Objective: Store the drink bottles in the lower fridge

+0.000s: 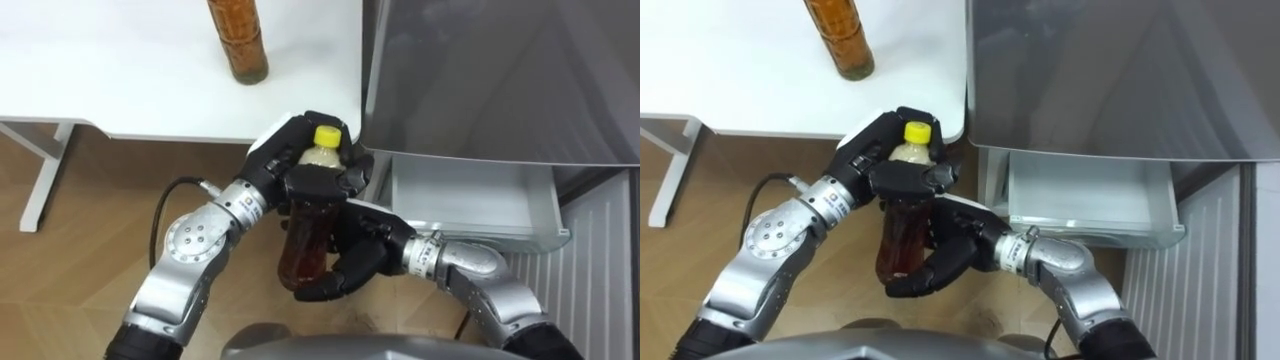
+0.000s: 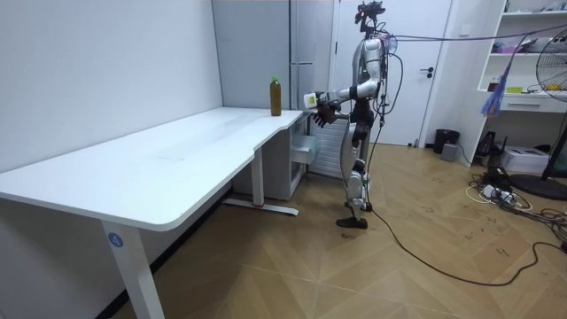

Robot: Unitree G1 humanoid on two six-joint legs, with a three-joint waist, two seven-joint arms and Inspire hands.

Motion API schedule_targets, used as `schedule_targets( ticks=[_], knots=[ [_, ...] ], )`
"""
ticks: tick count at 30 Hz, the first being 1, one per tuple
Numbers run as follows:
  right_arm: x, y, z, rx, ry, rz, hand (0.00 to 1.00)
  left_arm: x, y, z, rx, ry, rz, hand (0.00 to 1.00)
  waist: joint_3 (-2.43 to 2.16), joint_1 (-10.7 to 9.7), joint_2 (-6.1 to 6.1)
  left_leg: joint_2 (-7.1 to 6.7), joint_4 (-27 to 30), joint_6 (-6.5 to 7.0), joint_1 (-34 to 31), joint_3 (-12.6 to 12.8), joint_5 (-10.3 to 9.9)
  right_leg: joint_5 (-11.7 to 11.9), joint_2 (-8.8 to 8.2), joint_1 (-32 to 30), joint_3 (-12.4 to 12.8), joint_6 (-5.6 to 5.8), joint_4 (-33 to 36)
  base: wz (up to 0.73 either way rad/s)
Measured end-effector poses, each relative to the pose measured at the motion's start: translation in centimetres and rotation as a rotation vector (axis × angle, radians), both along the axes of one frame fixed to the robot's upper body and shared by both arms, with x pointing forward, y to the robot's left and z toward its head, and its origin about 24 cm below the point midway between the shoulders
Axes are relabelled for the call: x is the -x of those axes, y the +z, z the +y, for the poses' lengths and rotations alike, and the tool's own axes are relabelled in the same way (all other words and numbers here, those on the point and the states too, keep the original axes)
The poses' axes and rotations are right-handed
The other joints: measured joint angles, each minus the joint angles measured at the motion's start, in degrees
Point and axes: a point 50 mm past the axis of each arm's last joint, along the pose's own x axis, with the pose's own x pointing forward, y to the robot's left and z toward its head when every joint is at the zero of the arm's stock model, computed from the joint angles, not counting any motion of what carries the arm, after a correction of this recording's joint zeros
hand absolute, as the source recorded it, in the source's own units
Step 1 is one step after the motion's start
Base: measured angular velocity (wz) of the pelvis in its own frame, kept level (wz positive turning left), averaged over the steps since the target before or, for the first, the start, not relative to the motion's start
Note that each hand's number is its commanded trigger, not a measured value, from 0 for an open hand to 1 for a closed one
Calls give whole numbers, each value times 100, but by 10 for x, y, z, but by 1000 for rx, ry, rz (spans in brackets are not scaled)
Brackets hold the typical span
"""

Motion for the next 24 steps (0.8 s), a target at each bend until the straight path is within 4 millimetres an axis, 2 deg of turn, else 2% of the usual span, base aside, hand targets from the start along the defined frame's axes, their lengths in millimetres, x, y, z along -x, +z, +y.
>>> schedule_targets(
  ticks=[10,11,12,13,18,24],
  knots=[
    [4,-1,-2,-55,-40,31,0,0,0,0,-3,1,0,100,-8,0,16,0,6,0,-5,1,0,0,6,4,3,0,2,0],
    [4,-1,-2,-55,-41,31,14,0,0,0,-3,1,0,100,-10,1,20,0,6,0,-3,0,0,0,6,4,9,0,2,0],
    [4,-1,-2,-55,-41,31,79,0,0,1,-3,1,0,100,-12,1,23,0,6,0,-1,0,0,0,6,4,13,0,1,0],
    [4,-1,-2,-55,-41,31,100,0,0,1,-3,1,0,100,-13,2,24,0,6,0,-1,-1,0,0,6,4,17,0,1,0],
    [4,-1,-2,-53,-43,31,100,0,0,1,-4,3,0,100,-13,1,26,-8,5,0,7,-2,0,0,9,4,131,0,-2,0],
    [4,-3,-4,-40,-57,37,100,1,-1,-1,4,-16,5,100,-13,8,25,-9,5,1,5,-2,0,0,10,0,135,0,-1,0]
  ],
)
